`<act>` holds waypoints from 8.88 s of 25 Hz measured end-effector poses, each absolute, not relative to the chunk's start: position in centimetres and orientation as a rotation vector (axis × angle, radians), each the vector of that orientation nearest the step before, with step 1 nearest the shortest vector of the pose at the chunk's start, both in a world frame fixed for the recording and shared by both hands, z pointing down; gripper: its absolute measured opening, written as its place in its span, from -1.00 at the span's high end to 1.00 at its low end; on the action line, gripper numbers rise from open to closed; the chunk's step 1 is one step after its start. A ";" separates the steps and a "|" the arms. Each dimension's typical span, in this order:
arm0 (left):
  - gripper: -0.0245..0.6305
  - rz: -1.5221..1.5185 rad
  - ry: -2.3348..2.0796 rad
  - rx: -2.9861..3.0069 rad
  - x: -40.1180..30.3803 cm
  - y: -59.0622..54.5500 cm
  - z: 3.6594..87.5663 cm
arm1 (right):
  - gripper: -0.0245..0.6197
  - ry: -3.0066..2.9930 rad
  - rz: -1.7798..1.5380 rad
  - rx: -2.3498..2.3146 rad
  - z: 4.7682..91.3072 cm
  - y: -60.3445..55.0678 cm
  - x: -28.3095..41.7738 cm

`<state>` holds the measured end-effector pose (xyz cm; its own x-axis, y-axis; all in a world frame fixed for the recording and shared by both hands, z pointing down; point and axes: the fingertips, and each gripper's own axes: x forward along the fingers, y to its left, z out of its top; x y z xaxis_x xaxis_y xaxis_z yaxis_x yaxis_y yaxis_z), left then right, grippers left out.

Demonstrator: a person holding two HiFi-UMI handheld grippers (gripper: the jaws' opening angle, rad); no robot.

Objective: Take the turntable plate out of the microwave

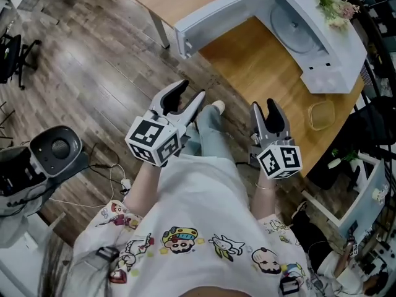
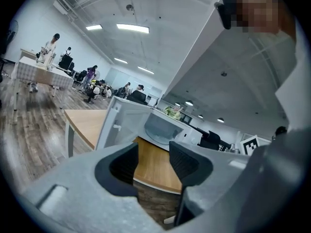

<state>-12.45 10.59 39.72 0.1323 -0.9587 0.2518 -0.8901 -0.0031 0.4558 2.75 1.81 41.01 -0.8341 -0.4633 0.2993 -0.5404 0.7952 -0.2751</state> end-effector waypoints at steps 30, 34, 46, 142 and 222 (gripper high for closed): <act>0.33 -0.112 -1.450 2.214 -6.9 -16.9 36.3 | 0.29 -2.728 0.539 1.259 38.3 -20.1 8.8; 0.33 -0.102 -1.423 2.219 -6.4 -18.1 36.4 | 0.30 -2.722 0.554 1.278 38.2 -20.6 9.2; 0.33 -0.058 -1.280 2.228 -5.8 -20.7 37.6 | 0.30 -2.633 0.644 1.425 39.2 -21.4 9.5; 0.74 -0.314 -1.128 1.576 -3.2 -25.3 57.0 | 0.38 -2.494 1.046 1.482 49.2 -18.7 8.6; 0.69 -0.469 -1.185 1.621 -3.7 -20.6 53.6 | 0.65 -2.576 1.998 1.154 53.8 -21.3 4.6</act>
<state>-3.70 -20.60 53.64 0.4379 -0.8654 0.2435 -0.4646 0.0141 0.8854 4.61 -21.28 53.79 -0.7332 -0.6646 0.1440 -0.3050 0.1320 -0.9432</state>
